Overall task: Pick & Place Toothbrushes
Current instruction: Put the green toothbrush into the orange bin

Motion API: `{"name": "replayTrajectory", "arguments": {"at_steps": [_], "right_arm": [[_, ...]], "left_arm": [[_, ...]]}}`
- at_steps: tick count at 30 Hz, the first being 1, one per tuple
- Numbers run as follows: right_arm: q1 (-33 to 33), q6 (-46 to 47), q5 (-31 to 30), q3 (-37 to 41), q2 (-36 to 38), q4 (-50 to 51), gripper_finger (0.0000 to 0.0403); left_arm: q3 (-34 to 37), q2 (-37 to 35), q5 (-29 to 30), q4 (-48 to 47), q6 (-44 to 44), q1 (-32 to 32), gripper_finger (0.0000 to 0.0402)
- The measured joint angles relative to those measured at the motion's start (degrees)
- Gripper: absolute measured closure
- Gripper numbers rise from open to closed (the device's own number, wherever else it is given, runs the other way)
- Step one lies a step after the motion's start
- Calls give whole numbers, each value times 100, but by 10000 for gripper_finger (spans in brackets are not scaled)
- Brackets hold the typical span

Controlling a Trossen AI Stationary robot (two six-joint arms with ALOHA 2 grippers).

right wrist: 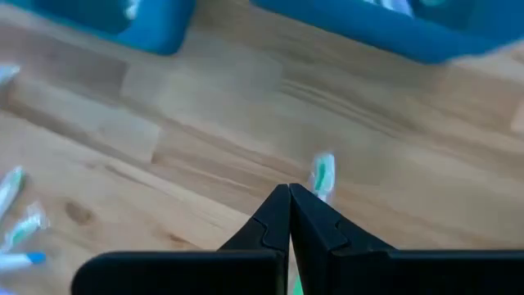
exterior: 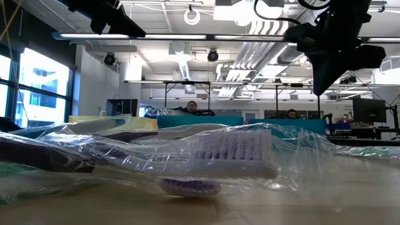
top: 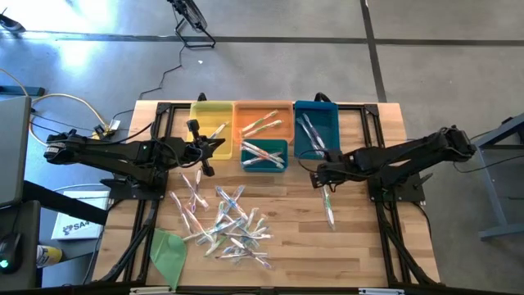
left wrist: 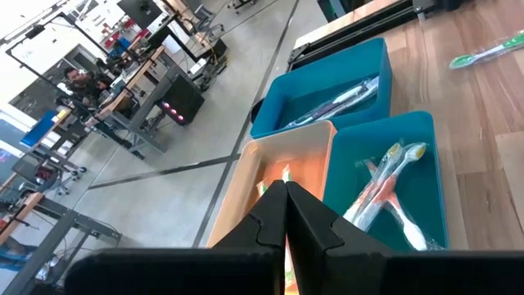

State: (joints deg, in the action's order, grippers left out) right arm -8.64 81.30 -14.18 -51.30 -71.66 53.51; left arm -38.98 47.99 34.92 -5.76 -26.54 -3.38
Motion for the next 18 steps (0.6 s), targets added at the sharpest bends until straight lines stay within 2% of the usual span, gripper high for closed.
{"name": "replayTrajectory", "arguments": {"at_steps": [7, 18], "right_arm": [[0, 94, 319, -7, 0, -166, 401], [0, 74, 417, -7, 0, -320, 401]], "left_arm": [[0, -1, 0, -3, -23, -1, 402], [0, -1, 0, -21, -25, -1, 402]]}}
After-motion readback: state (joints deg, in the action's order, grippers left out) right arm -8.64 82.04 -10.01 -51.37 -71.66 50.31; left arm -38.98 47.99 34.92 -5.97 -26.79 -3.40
